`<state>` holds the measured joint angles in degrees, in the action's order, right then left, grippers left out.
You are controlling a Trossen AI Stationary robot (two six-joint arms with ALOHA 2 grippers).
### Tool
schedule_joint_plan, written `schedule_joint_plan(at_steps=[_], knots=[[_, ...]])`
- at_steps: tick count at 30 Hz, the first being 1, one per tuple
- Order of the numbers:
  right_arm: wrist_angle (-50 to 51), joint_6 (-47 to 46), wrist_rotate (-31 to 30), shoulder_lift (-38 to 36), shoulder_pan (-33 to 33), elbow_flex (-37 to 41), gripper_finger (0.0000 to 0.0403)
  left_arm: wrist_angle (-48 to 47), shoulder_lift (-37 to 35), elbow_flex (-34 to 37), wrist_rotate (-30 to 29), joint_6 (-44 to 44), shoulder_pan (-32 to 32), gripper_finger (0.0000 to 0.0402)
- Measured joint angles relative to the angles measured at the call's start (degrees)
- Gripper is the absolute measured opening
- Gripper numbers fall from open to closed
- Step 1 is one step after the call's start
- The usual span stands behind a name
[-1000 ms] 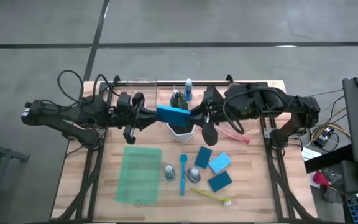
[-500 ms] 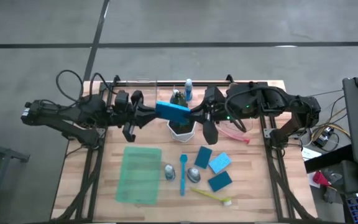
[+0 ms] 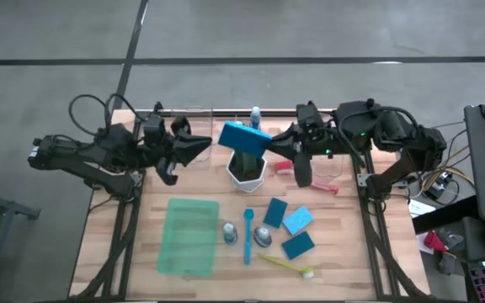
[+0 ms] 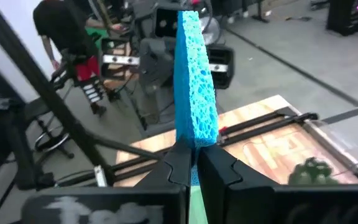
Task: Pick & Place Kitchen Sink Supplies
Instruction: Put the blue sponge wipe into the green bin
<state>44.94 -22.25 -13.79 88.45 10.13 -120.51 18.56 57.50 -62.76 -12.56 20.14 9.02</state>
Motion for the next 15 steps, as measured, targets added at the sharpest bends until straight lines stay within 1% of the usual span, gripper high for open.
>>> schedule_joint_plan(at_steps=[5, 10, 15], knots=[[2.31, -0.27, -4.29, -1.25, -0.02, -0.09, 0.0013, -0.12, -0.09, 0.0, -0.02, 0.02, 0.0, 0.0028], [3.38, -0.27, -4.58, -0.93, 0.0, 0.31, 0.0013, -0.04, -1.26, -0.04, 0.0, 0.02, 0.0, 0.0028], [7.78, -1.59, -11.63, -1.69, 0.2, 0.31, 0.0013, -0.08, -2.16, 0.0, 0.0, 0.0, 0.0, 0.0028]])
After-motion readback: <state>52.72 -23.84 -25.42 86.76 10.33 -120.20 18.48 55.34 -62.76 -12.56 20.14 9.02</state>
